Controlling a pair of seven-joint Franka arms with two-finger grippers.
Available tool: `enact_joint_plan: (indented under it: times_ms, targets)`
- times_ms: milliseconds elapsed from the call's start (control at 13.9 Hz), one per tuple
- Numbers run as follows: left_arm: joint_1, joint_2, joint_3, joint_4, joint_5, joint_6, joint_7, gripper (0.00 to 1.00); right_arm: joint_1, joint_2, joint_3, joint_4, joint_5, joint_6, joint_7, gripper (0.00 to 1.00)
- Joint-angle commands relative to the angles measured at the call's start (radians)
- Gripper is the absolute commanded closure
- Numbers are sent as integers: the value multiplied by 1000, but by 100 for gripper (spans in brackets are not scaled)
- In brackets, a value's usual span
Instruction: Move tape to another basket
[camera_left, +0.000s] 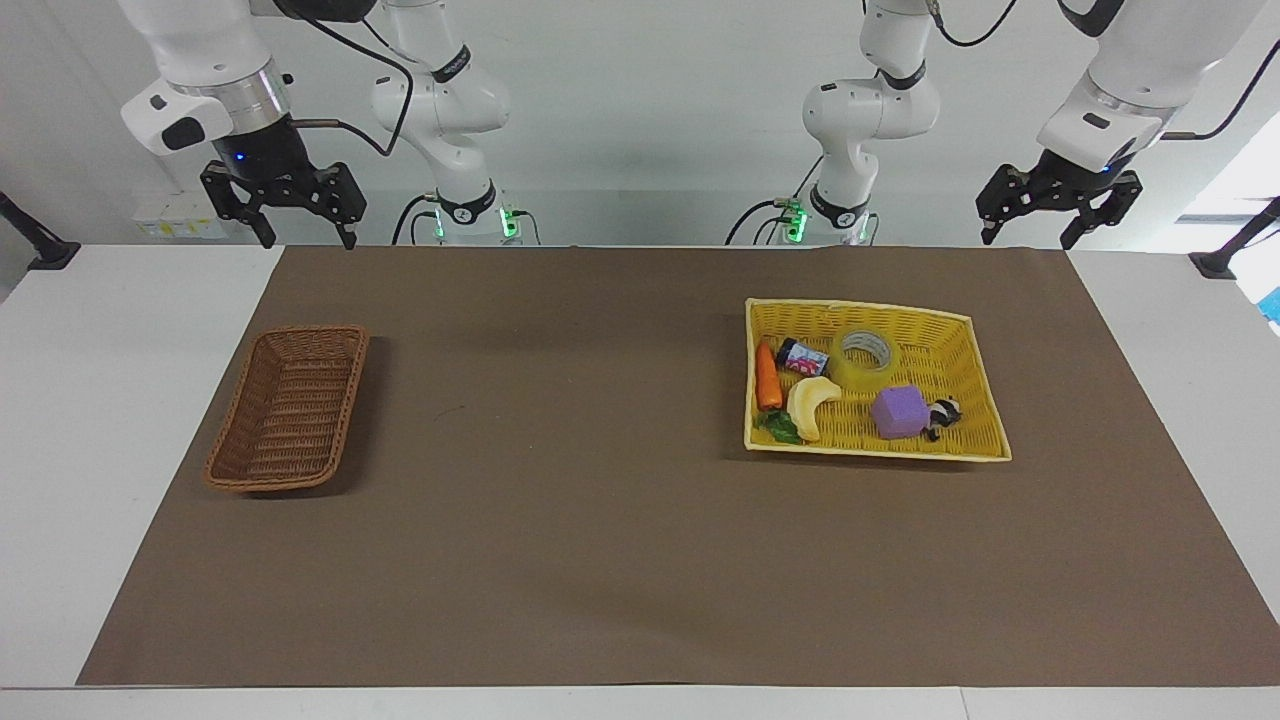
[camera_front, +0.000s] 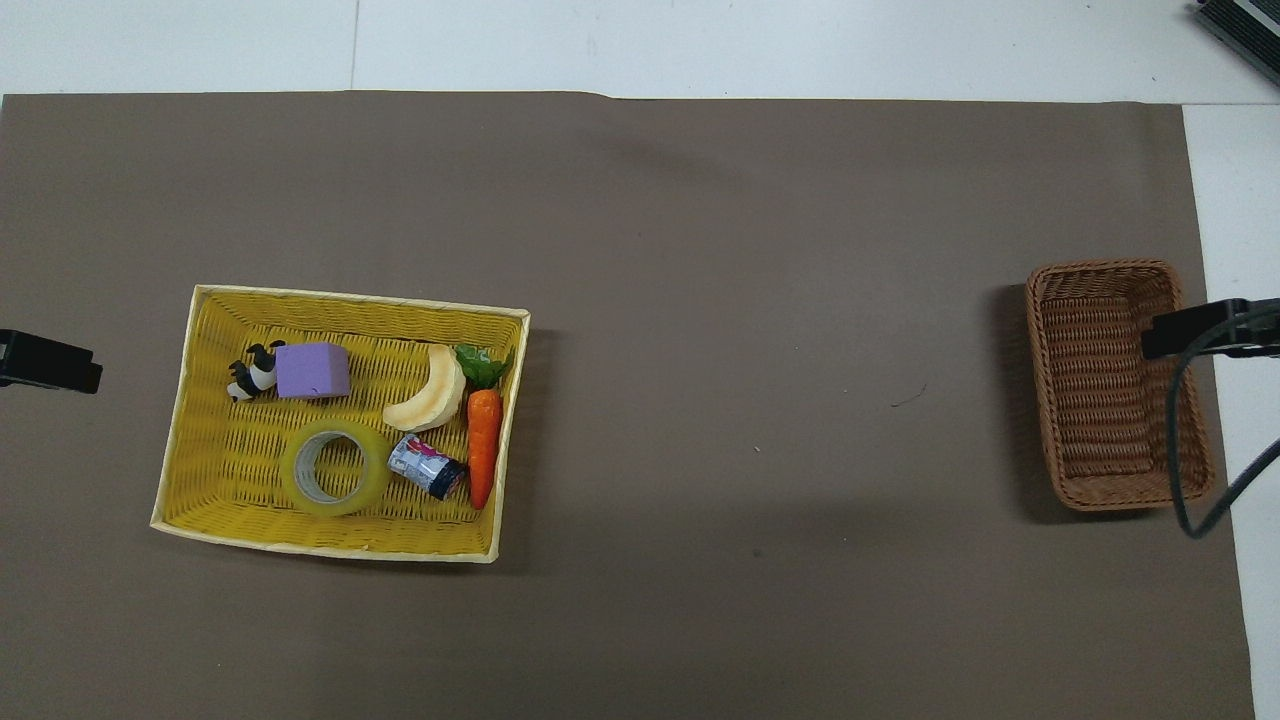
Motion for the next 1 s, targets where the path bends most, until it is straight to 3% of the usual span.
enact_joint_plan:
  times_ms: [0,430,645,932]
  targets:
    - [-7,-30,-15,-28,0,-12,-4,0,-11,-7,2,-3,21,1,-18,0]
    - [2,-22,-11,-20,-27,14,-14,0,-11,-7,2,-3,21,1,-18,0]
    - [1,-27,-12,-14,-88,54,-154,0,-9,-7,2,-3,21,1,-18,0]
    - [-7,-32,-16,-22,-89,37,-165,0,-11,-7,2,-1,21,1,-18,0]
